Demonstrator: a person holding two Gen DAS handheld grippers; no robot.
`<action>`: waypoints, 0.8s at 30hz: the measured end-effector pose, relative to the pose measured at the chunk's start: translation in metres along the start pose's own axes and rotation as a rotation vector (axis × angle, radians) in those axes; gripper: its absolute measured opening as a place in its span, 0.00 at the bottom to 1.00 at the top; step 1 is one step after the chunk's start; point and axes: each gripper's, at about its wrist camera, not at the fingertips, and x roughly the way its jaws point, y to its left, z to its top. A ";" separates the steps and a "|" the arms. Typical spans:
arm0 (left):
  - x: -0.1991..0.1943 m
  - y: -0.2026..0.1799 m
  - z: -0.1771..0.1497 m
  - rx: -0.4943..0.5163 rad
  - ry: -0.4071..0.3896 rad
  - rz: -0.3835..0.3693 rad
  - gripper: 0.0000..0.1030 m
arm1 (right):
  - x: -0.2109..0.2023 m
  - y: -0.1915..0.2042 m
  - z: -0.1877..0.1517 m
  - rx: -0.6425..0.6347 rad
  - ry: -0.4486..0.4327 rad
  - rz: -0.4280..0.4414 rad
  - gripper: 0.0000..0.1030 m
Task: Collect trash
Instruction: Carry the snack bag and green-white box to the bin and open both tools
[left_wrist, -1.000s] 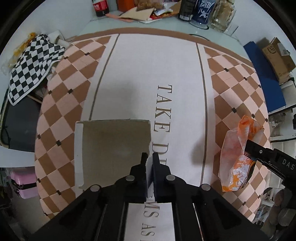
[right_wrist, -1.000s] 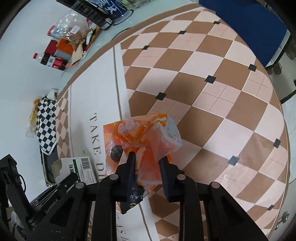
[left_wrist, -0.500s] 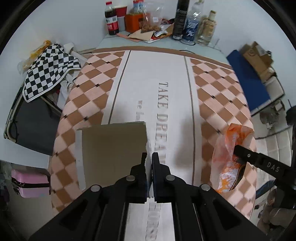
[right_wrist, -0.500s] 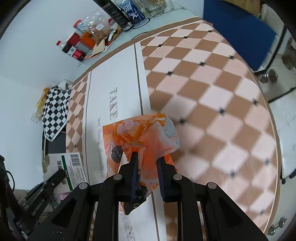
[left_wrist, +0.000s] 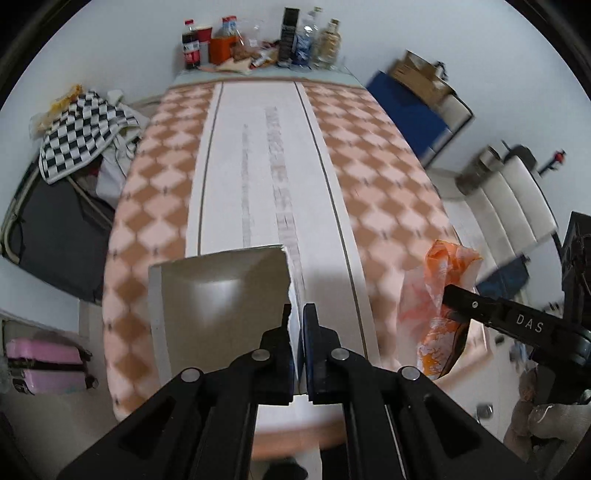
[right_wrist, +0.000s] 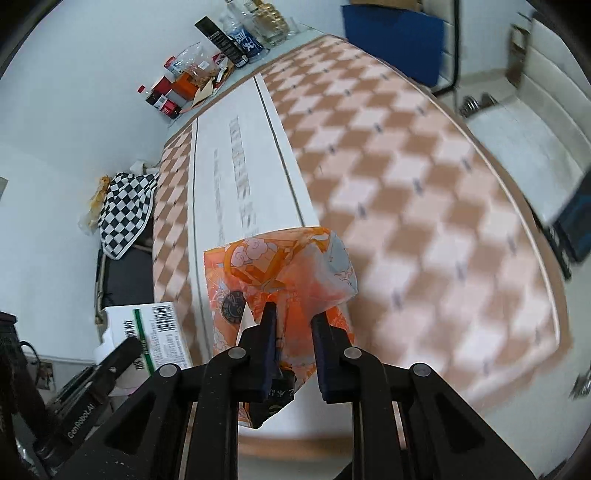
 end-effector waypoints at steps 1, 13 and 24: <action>-0.005 -0.002 -0.016 0.003 0.014 -0.017 0.02 | -0.008 -0.005 -0.021 0.008 0.004 -0.003 0.18; 0.000 -0.017 -0.179 -0.069 0.226 -0.174 0.02 | -0.019 -0.090 -0.226 0.079 0.223 -0.040 0.18; 0.145 -0.014 -0.266 -0.178 0.398 -0.149 0.02 | 0.108 -0.199 -0.302 0.131 0.381 -0.105 0.18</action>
